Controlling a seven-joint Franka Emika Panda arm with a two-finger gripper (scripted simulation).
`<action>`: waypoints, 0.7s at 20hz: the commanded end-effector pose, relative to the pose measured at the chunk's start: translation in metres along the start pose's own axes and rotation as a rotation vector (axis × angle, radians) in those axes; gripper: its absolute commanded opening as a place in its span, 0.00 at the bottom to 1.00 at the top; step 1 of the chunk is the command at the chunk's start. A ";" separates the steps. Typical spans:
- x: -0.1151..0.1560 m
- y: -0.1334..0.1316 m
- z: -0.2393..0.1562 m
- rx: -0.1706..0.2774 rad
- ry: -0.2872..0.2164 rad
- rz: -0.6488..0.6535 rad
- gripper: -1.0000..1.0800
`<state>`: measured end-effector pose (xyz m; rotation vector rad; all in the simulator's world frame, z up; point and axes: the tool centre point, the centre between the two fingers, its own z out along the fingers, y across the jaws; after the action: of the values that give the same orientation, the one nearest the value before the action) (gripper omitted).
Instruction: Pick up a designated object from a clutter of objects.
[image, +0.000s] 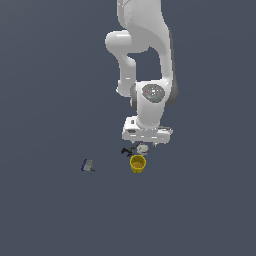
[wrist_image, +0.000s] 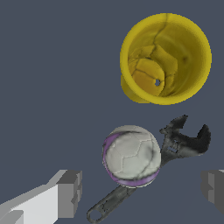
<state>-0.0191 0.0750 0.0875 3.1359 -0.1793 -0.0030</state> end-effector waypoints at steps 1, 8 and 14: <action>0.000 0.000 0.000 0.000 0.001 0.000 0.96; -0.001 0.000 0.019 0.000 0.001 0.001 0.96; -0.001 0.000 0.045 0.001 0.001 0.001 0.96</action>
<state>-0.0203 0.0751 0.0483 3.1360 -0.1813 -0.0021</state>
